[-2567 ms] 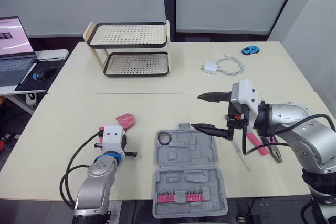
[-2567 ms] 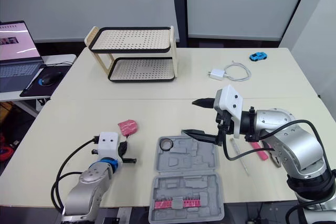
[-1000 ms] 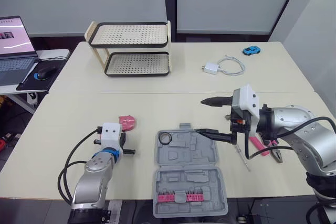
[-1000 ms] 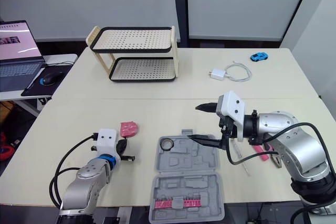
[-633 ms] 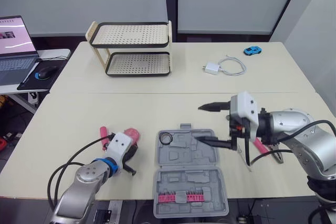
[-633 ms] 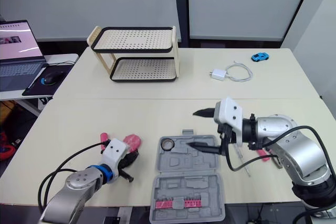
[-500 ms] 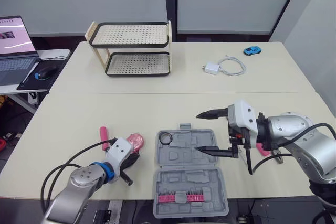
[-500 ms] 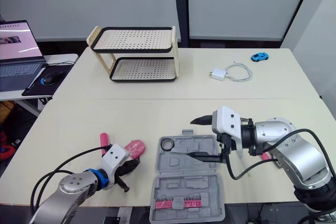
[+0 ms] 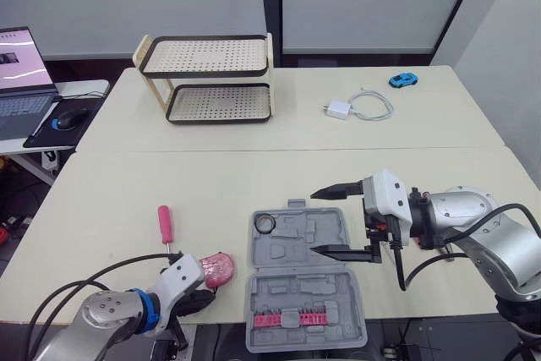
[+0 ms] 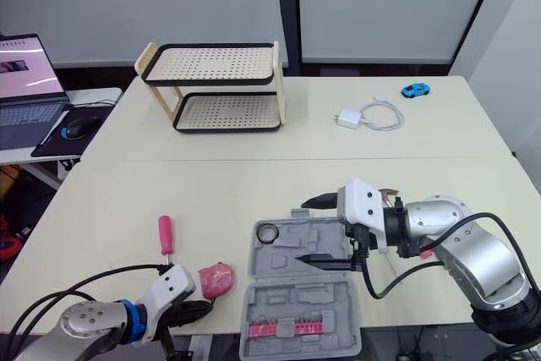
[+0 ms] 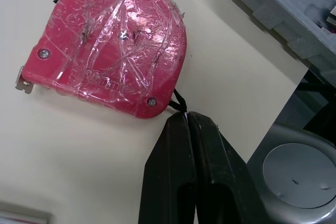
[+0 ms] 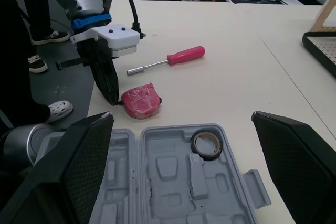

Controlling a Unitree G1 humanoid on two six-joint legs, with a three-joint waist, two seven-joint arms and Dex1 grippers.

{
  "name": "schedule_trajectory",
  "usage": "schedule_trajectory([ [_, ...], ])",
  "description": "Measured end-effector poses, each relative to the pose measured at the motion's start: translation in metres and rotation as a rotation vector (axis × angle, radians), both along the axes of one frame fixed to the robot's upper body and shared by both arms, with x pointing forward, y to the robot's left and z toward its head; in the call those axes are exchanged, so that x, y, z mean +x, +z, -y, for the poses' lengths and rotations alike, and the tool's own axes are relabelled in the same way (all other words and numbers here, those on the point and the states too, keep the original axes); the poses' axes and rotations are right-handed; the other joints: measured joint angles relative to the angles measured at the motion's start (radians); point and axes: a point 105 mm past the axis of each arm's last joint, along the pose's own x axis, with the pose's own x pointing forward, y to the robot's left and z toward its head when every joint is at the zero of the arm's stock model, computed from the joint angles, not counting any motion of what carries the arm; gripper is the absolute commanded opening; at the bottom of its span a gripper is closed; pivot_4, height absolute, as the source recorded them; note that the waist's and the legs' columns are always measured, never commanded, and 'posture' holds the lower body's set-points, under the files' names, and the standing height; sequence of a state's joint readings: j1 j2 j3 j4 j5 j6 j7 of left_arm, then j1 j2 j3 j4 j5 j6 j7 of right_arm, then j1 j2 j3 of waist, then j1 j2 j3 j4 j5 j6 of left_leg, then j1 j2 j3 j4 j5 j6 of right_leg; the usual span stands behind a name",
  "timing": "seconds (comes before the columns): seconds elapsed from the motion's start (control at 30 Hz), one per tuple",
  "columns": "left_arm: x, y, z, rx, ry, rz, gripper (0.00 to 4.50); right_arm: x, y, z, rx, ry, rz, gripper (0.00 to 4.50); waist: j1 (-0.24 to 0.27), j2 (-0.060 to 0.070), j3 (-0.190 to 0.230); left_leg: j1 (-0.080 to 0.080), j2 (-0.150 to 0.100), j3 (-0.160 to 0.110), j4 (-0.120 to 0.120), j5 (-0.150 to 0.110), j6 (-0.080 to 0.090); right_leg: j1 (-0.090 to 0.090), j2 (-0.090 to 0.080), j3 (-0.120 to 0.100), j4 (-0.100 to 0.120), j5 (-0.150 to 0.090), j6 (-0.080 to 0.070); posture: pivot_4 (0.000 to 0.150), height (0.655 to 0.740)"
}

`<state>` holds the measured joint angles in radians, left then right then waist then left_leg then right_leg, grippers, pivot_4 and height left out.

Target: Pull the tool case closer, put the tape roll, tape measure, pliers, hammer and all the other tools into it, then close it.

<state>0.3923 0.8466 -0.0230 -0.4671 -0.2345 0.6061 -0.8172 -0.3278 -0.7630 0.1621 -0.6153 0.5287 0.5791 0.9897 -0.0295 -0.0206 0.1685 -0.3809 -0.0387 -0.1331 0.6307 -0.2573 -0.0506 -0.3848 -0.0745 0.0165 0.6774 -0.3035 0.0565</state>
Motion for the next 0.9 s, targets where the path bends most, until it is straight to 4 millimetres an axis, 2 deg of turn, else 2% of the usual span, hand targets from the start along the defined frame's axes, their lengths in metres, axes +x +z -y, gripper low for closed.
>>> schedule_trajectory([
  [0.53,-0.010,0.000,-0.002,0.022,-0.005,-0.030,0.03,-0.003,-0.003,-0.005,0.003,0.015,-0.009,4.50,0.000,0.000,0.000,0.000,0.000,0.000,0.000,0.000,0.000,0.000,0.000,0.000,0.000,0.000,0.000,0.150,0.7400],
  [0.67,-0.011,0.001,-0.002,0.021,-0.008,-0.027,0.89,-0.003,-0.003,-0.006,0.010,0.017,-0.009,4.50,0.000,0.000,0.000,0.000,0.000,0.000,0.000,0.000,0.000,0.000,0.000,0.000,0.000,0.000,0.000,0.150,0.7400],
  [0.8,-0.012,0.005,-0.010,0.046,-0.014,-0.020,2.09,-0.002,-0.003,-0.005,0.007,0.014,-0.005,4.50,0.000,0.000,0.000,0.000,0.000,0.000,0.000,0.000,0.000,0.000,0.001,-0.001,0.000,0.000,0.000,0.150,0.7400],
  [0.9,-0.014,0.018,-0.020,0.040,-0.024,-0.027,2.98,-0.001,-0.004,-0.004,0.002,0.006,-0.002,4.50,0.000,0.000,0.001,0.000,0.000,0.000,0.000,0.000,0.000,0.000,0.000,-0.001,0.000,0.000,0.000,0.150,0.7400],
])
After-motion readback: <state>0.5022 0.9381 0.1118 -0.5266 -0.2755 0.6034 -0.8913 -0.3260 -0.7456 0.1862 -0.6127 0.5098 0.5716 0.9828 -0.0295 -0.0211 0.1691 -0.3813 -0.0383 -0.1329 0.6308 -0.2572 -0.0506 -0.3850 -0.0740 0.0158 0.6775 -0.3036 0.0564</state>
